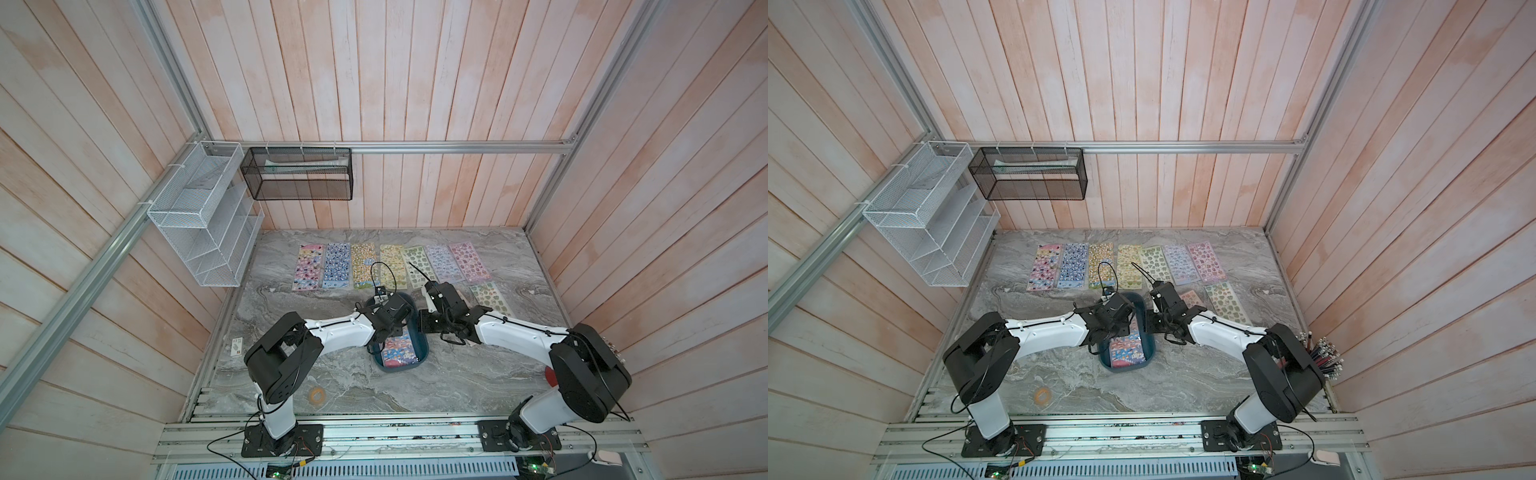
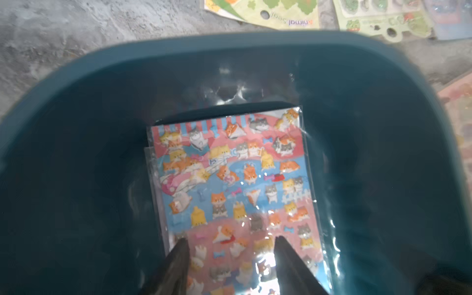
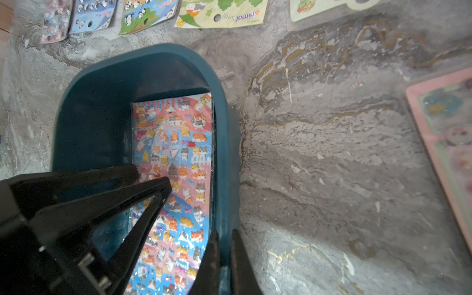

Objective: Take the stickers out of the storage box
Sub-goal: Pick up the sticker from the storage box.

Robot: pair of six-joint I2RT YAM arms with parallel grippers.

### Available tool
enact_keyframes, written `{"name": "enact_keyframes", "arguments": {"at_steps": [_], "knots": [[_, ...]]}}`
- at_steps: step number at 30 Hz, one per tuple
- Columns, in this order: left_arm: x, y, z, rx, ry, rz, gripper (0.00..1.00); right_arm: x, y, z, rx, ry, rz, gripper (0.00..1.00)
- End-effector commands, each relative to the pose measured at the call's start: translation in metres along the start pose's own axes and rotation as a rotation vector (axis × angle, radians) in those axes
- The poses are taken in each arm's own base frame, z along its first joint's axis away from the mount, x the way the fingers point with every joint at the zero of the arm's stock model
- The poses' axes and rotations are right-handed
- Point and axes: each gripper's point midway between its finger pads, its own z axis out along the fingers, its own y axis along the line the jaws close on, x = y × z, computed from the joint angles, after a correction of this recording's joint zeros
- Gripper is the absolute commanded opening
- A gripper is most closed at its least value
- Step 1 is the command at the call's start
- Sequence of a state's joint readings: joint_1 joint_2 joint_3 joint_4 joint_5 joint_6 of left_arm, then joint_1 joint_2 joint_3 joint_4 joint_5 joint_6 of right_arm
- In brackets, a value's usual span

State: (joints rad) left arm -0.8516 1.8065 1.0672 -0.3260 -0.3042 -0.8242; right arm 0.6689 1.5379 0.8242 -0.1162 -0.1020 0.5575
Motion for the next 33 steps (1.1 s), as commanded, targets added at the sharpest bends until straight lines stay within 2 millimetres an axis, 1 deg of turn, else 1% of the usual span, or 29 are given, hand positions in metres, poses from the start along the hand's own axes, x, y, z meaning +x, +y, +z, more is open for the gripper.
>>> {"name": "enact_keyframes", "arguments": {"at_steps": [1,5,9,14,20,25,26,27,29,30,33], "knots": [[-0.005,0.012,-0.003,-0.085,-0.028,0.019,0.59,0.002,-0.004,-0.003,0.005,-0.006,0.003,0.05],[-0.009,0.011,-0.006,-0.119,-0.051,0.035,0.62,0.002,-0.004,-0.004,0.002,-0.01,0.004,0.04],[-0.008,0.015,-0.004,-0.162,-0.054,0.049,0.66,0.002,-0.003,-0.003,-0.002,-0.012,0.005,0.03],[0.003,0.021,0.005,-0.185,-0.027,0.035,0.69,0.002,-0.002,-0.003,-0.006,-0.012,0.003,0.03],[0.018,0.027,0.017,-0.181,0.017,-0.007,0.69,0.001,-0.001,-0.003,-0.011,-0.013,-0.002,0.03],[0.021,0.03,0.021,-0.192,0.023,-0.015,0.71,0.002,-0.002,-0.002,-0.011,-0.009,-0.002,0.03],[0.022,0.03,0.022,-0.189,0.025,-0.016,0.72,0.002,-0.001,-0.002,-0.012,-0.01,-0.002,0.03],[0.022,0.029,0.022,-0.184,0.027,-0.02,0.75,0.002,-0.001,-0.002,-0.013,-0.01,0.0,0.03],[0.022,0.026,0.023,-0.166,0.033,-0.028,0.76,0.003,-0.002,-0.001,-0.012,-0.007,-0.002,0.03],[0.022,0.025,0.023,-0.155,0.035,-0.033,0.81,0.003,-0.002,0.0,-0.011,-0.005,-0.001,0.03],[0.022,0.022,0.024,-0.133,0.039,-0.046,0.82,0.003,-0.002,0.0,-0.012,-0.004,-0.001,0.03]]}}
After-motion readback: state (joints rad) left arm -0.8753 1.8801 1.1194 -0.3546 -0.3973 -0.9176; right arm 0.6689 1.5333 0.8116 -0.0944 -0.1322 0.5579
